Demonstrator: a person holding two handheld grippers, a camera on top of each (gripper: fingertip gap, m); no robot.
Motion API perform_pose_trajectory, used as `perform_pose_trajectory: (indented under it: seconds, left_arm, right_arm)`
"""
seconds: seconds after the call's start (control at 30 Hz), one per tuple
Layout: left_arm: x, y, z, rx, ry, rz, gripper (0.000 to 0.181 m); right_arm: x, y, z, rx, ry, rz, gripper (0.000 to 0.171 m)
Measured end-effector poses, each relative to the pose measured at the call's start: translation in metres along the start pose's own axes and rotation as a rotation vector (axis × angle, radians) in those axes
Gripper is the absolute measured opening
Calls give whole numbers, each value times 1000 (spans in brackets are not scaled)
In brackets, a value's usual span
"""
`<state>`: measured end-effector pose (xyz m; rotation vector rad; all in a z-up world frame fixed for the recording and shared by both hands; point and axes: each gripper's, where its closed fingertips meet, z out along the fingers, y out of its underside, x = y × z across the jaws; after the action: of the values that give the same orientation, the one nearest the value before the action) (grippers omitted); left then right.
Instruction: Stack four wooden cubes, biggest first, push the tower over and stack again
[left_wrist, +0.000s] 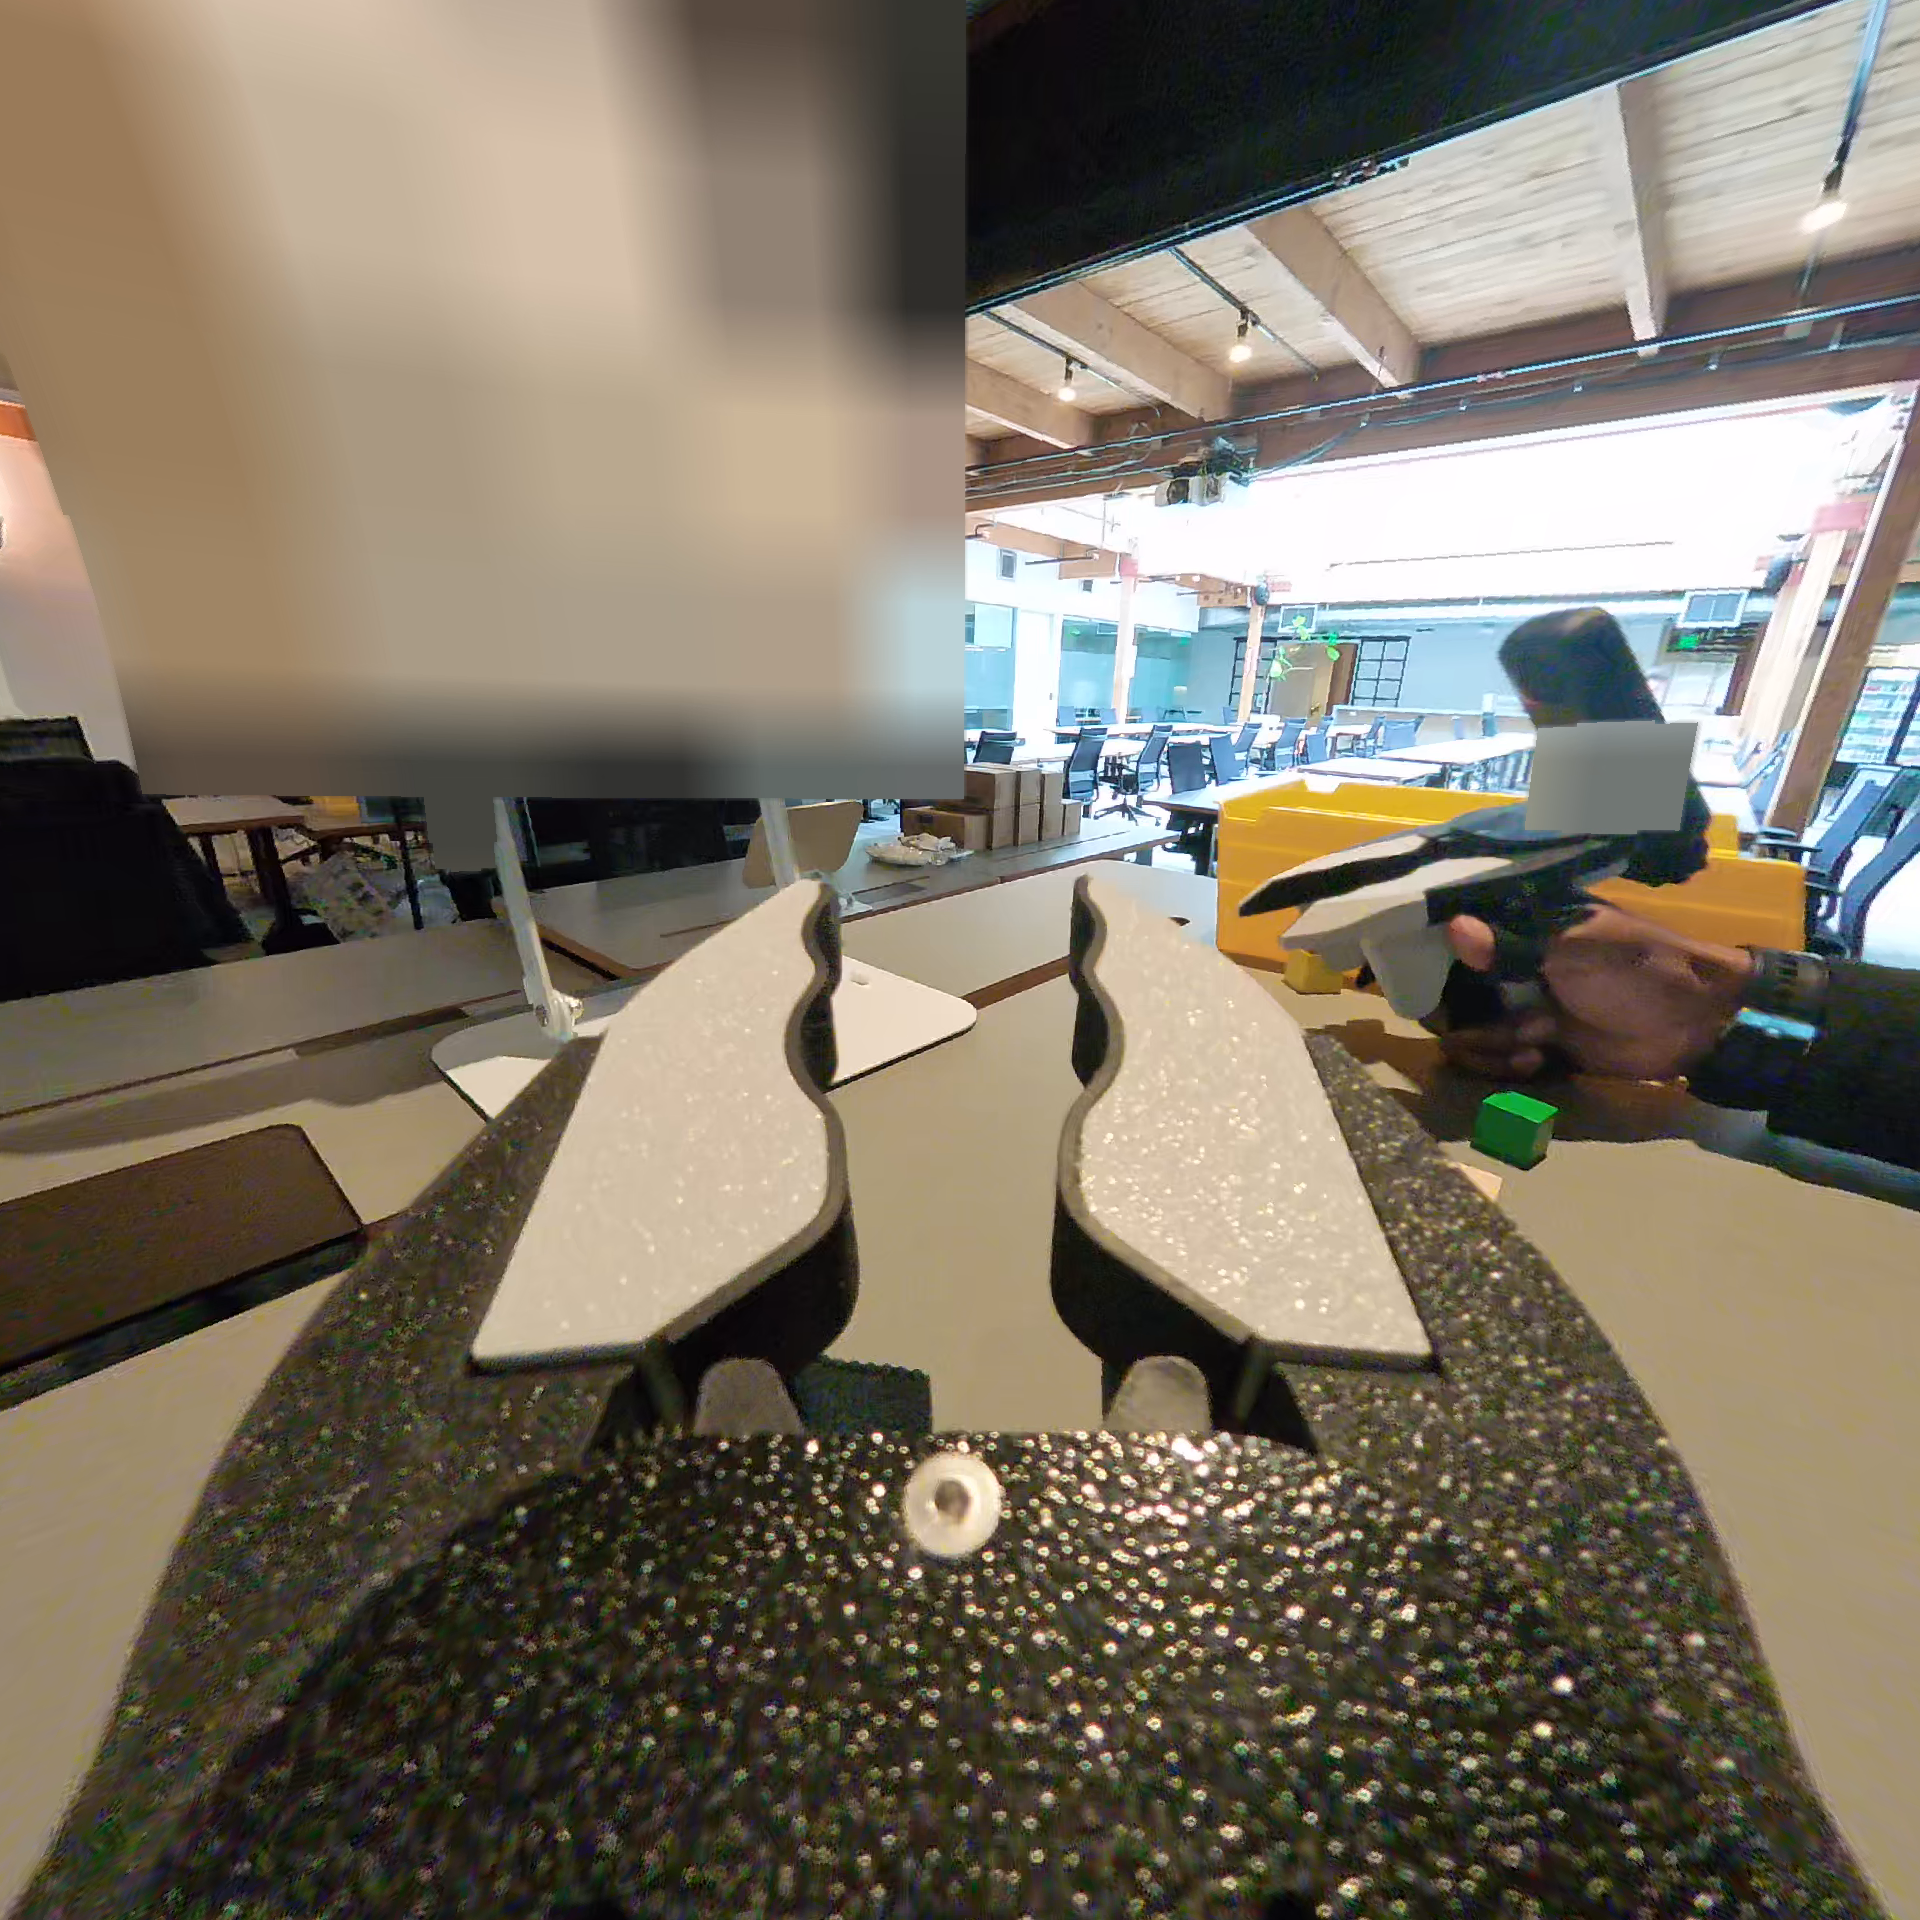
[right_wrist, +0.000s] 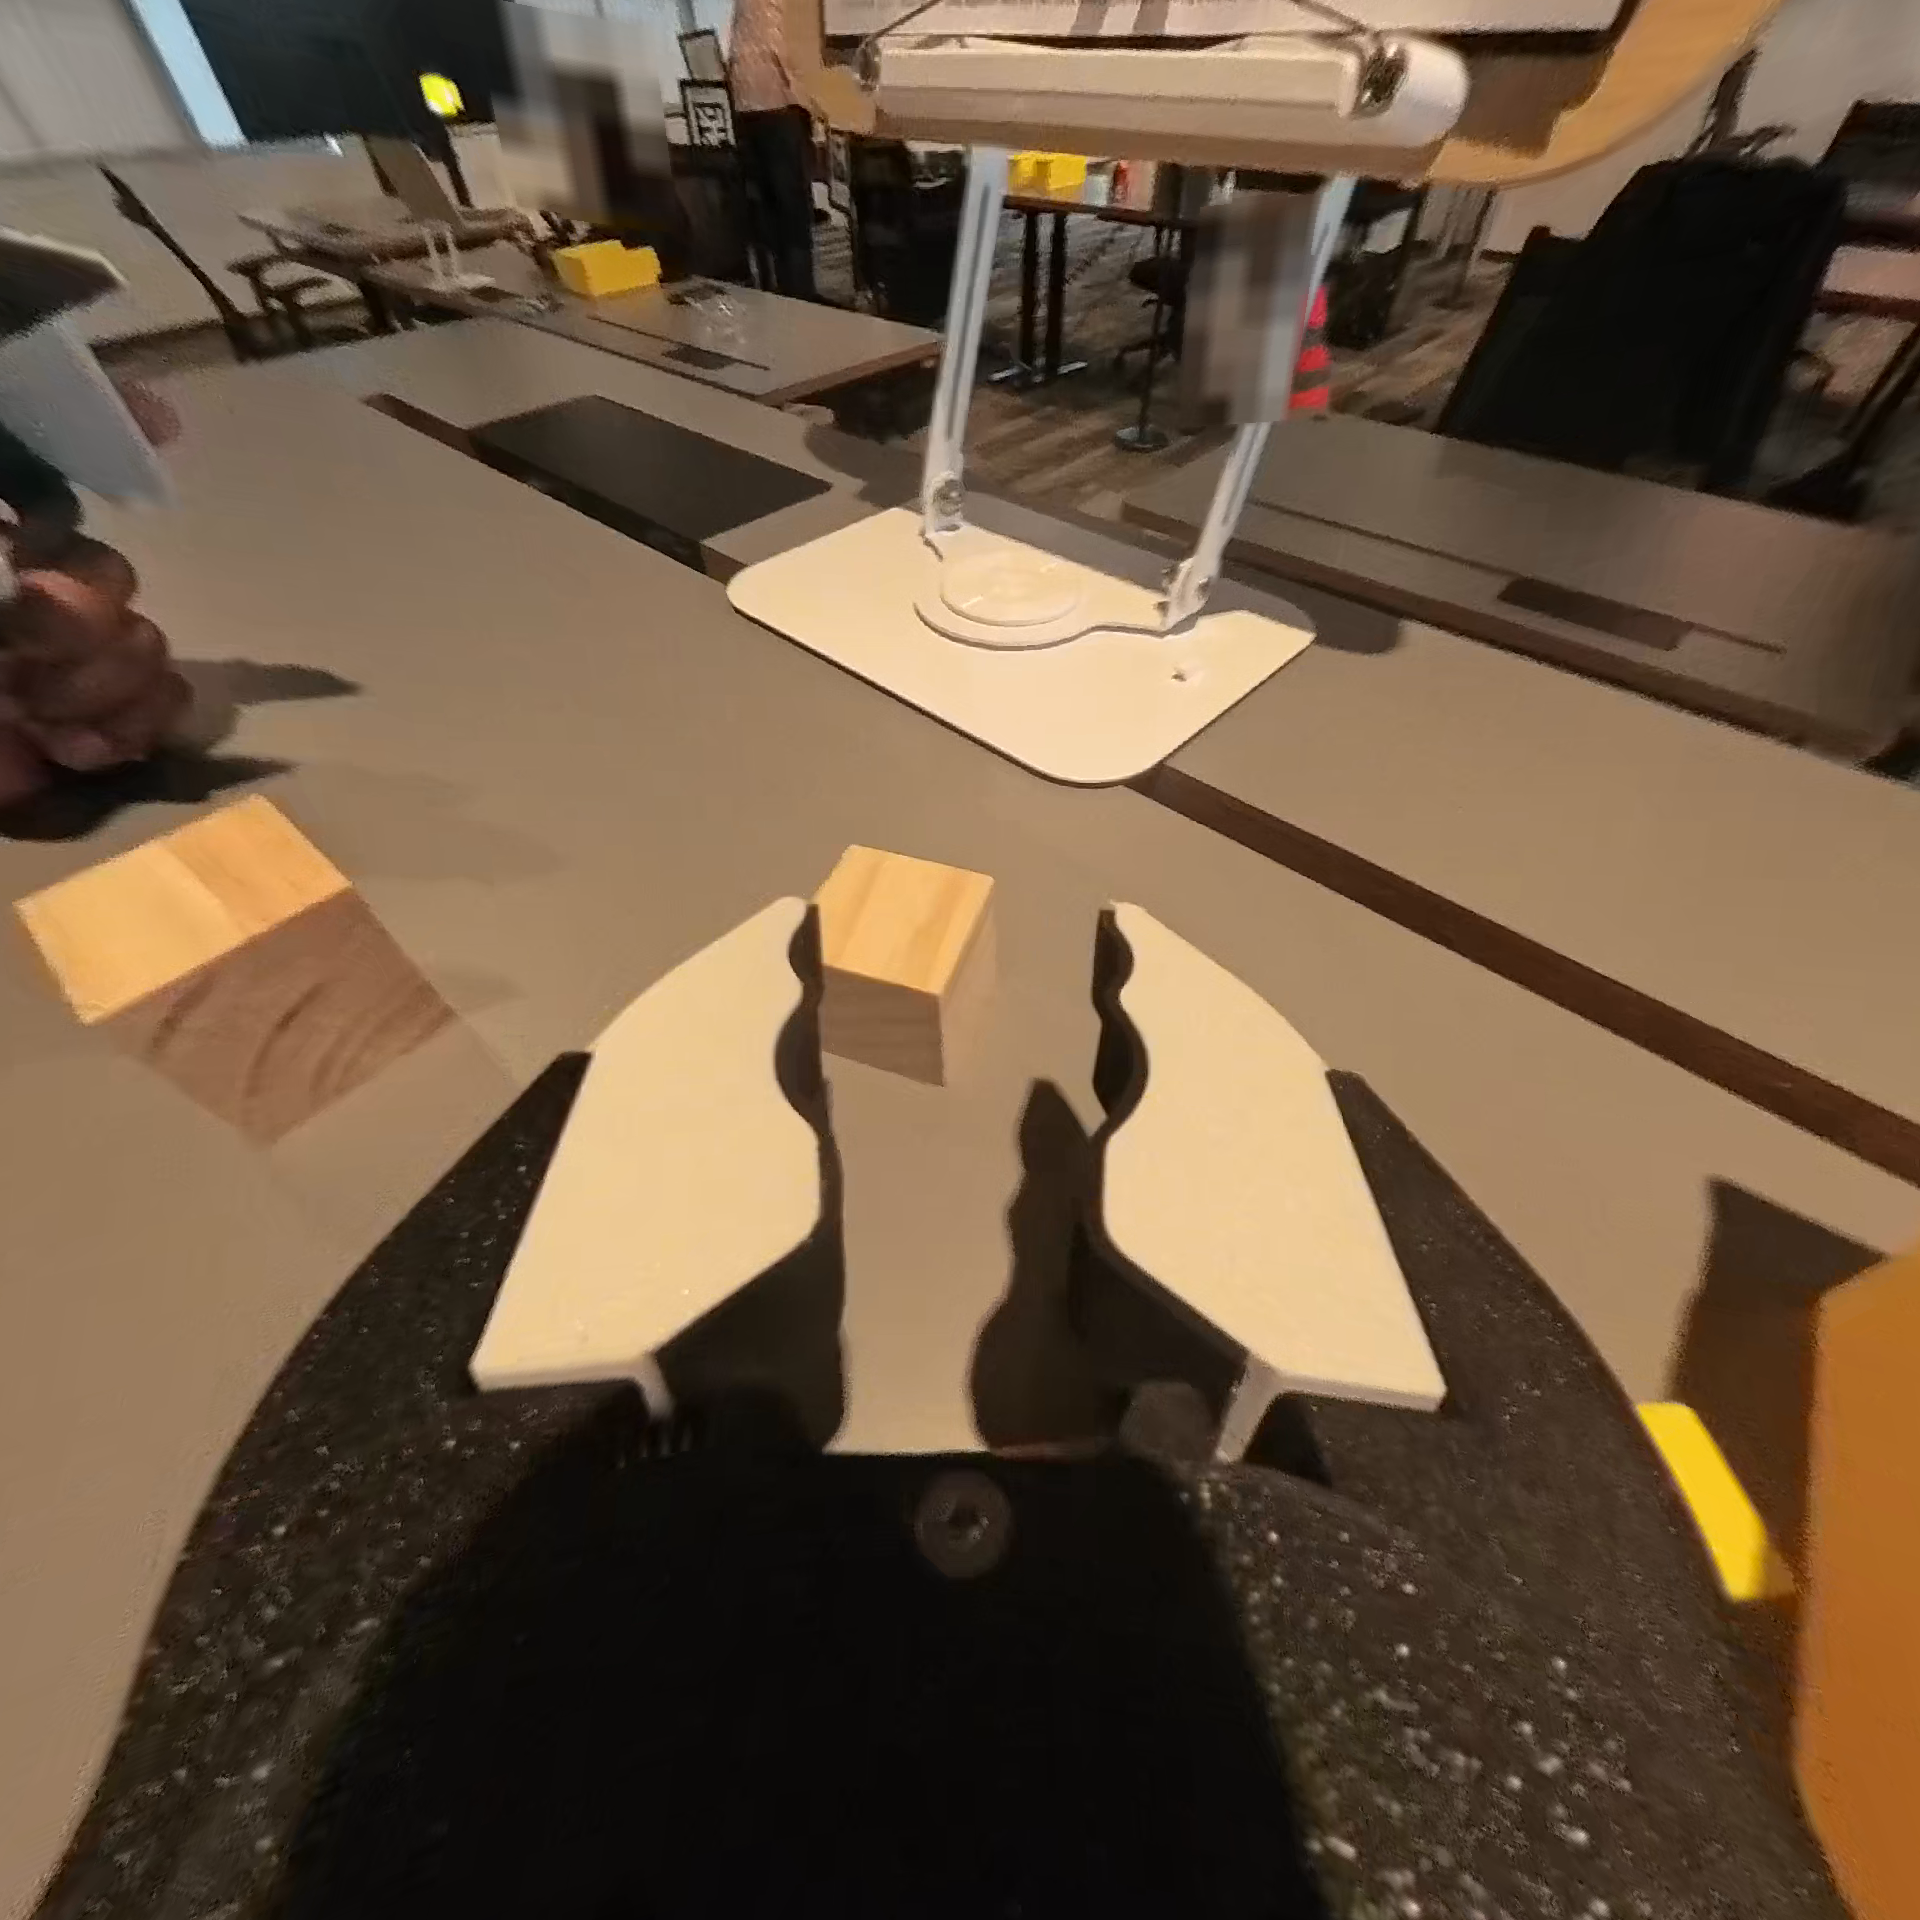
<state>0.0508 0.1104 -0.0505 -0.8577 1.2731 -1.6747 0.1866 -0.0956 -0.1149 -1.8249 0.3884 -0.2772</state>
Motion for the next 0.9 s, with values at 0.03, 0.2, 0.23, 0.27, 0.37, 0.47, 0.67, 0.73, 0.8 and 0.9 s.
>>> perform_pose_trajectory:
  seconds: [0.03, 0.2, 0.23, 0.27, 0.37, 0.47, 0.67, 0.73, 0.8, 0.9]
  left_arm:
    - [-2, 0, 0, -2, -2, -15, 42]
    - [-8, 1, 1, -11, -5, -68, 42]
    - [-7, 2, 2, -18, -1, -70, 42]
    - [-7, 3, 3, -26, 4, -72, 42]
    - [-6, 5, 4, -41, 20, -85, 42]
    - [-7, 6, 5, -45, 25, -97, 42]
    - [-5, 10, 8, -80, 43, -101, 42]
    - [-4, 11, 8, -84, 45, -102, 41]
    - [-4, 11, 9, -90, 46, -104, 41]
    - [-5, 13, 10, -99, 48, -113, 41]
  right_arm:
    - [2, -1, -3, 10, 24, -24, 49]
    - [-5, -20, -31, 198, 97, -94, 33]
    - [-8, -22, -33, 220, 90, -109, 30]
    - [-10, -21, -30, 214, 80, -111, 29]
    - [-11, -12, -17, 123, 36, -93, 39]
    - [-5, -7, -10, 71, 51, -46, 42]
    - [-24, 16, 17, -168, 28, 39, 62]
    - [-27, 24, 24, -238, 65, 28, 66]
    - [-29, 32, 31, -297, 83, 29, 67]
    - [-22, 38, 41, -365, 162, 14, 67]
